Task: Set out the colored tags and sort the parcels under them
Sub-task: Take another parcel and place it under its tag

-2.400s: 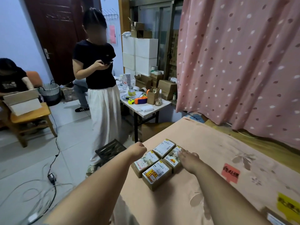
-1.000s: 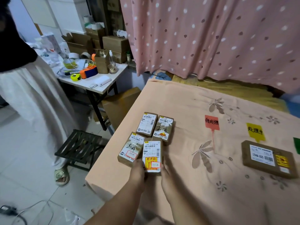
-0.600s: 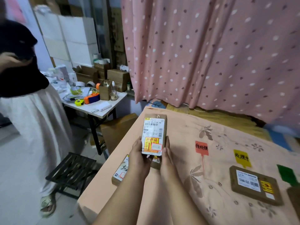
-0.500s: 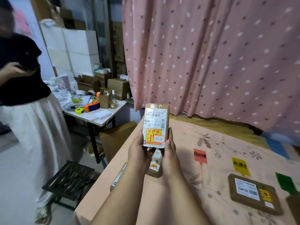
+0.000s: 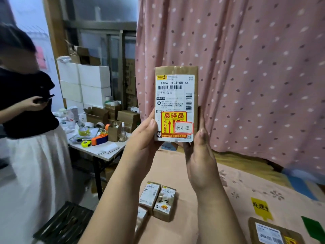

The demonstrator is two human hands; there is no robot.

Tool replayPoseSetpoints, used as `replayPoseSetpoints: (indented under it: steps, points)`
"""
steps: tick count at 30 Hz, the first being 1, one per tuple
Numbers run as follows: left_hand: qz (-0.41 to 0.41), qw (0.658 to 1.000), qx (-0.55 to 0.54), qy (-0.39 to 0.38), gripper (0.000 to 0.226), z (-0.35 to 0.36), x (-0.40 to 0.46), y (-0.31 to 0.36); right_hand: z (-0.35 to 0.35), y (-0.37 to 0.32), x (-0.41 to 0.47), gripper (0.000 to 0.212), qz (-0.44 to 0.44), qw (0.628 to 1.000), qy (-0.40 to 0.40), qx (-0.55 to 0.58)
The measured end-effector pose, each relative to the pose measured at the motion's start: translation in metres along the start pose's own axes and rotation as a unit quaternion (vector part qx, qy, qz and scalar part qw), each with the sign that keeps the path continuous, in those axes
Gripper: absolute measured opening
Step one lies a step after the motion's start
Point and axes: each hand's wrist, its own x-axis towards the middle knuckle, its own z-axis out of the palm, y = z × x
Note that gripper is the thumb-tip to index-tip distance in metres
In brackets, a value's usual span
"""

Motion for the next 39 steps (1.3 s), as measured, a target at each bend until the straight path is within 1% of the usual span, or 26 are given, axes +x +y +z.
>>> replayPoseSetpoints:
  steps: [3,4,7,11,13,15,17,19,21,22,26,30,34,39]
  points:
    - [0.002,1.000,0.012,0.019,0.051,-0.005,0.004,0.005,-0.004,-0.001,-0.001,0.070,-0.017,0.999,-0.035,-0.005]
    - [0.000,1.000,0.004,0.008,0.052,-0.004,0.003,0.008,-0.004,-0.004,-0.001,0.070,-0.021,0.999,-0.039,-0.002]
    - [0.000,1.000,0.018,-0.003,0.053,-0.002,0.002,0.010,-0.007,-0.006,-0.003,0.066,-0.023,0.999,-0.034,-0.023]
    - [-0.003,0.999,0.031,0.014,0.052,0.004,0.001,0.005,-0.010,-0.006,-0.004,0.054,-0.016,0.999,-0.018,-0.036]
    - [-0.014,0.999,0.026,0.013,0.051,0.006,0.001,0.002,-0.015,-0.004,-0.004,0.056,-0.016,0.999,-0.016,-0.045]
    - [-0.024,0.999,0.021,-0.004,0.052,0.006,0.003,-0.004,-0.021,-0.001,-0.006,0.058,-0.014,0.999,-0.011,-0.045]
    - [-0.037,0.999,0.009,-0.025,0.054,0.007,0.007,-0.014,-0.029,0.003,-0.006,0.056,-0.010,0.997,0.008,-0.070]
    - [-0.052,0.998,0.004,-0.031,0.056,0.008,0.013,-0.027,-0.037,0.004,-0.007,0.049,0.004,0.992,0.035,-0.120]
    - [-0.062,0.997,-0.002,-0.035,0.056,0.011,0.017,-0.040,-0.047,0.003,-0.009,0.041,0.030,0.987,0.041,-0.151]
    - [-0.070,0.997,-0.009,-0.037,0.056,0.012,0.019,-0.046,-0.051,0.002,-0.011,0.040,0.042,0.985,0.041,-0.163]
    - [-0.106,0.992,-0.041,-0.056,0.052,0.021,0.028,-0.068,-0.068,-0.005,-0.016,0.049,0.091,0.969,0.059,-0.220]
    - [-0.128,0.988,-0.050,-0.067,0.052,0.032,0.040,-0.088,-0.082,-0.009,-0.017,0.049,0.122,0.955,0.073,-0.261]
    - [-0.134,0.987,-0.038,-0.083,0.041,0.050,0.050,-0.101,-0.096,-0.016,-0.018,0.050,0.148,0.947,0.084,-0.271]
    - [-0.138,0.985,-0.022,-0.101,0.043,0.073,0.058,-0.108,-0.124,-0.021,-0.016,0.049,0.157,0.943,0.081,-0.283]
